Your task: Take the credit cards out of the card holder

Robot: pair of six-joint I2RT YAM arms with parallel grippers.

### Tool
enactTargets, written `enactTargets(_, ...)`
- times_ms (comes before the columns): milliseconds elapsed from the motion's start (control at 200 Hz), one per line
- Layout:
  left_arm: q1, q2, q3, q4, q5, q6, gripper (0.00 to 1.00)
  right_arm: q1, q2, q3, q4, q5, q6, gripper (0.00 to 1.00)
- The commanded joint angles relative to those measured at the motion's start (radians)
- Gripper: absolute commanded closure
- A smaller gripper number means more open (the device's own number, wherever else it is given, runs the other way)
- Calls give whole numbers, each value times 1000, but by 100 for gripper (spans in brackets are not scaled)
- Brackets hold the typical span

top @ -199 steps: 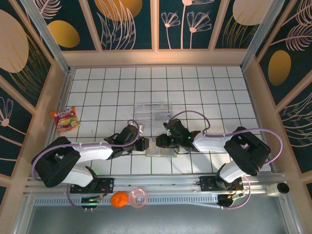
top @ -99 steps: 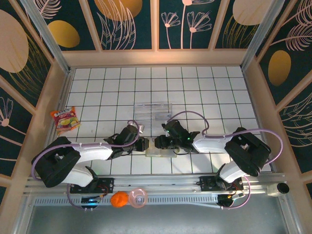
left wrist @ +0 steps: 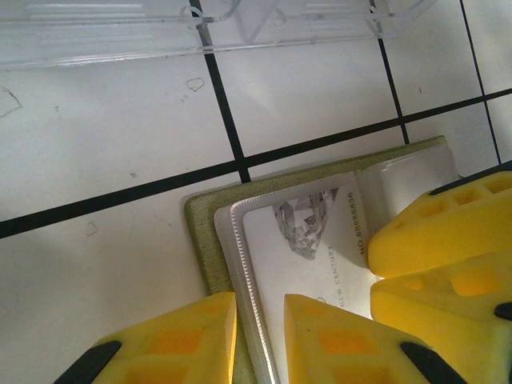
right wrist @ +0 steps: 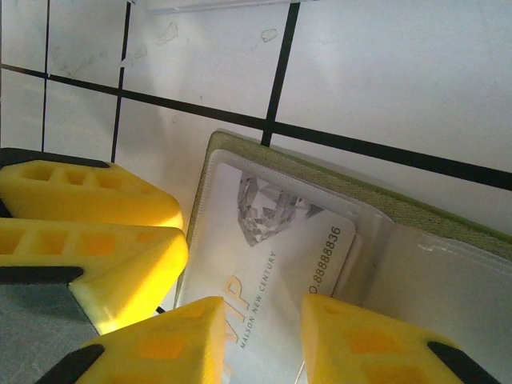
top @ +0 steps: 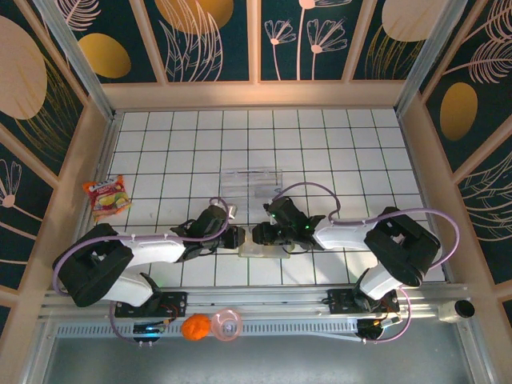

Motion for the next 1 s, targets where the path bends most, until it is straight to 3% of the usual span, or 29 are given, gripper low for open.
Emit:
enactTargets(0, -4, 11, -15, 35, 23, -13, 76, 22, 22, 11, -9, 3, -13, 68)
enactTargets(380, -4, 38, -16, 70, 49, -25, 78, 60, 76, 83, -25, -17, -48, 69)
enactTargets(761, -4, -28, -37, 35, 12, -33, 75, 54, -106, 58, -93, 87, -79, 60)
enactTargets(996, -4, -36, -40, 39, 16, -38, 75, 39, -115, 6, -98, 44, -48, 62)
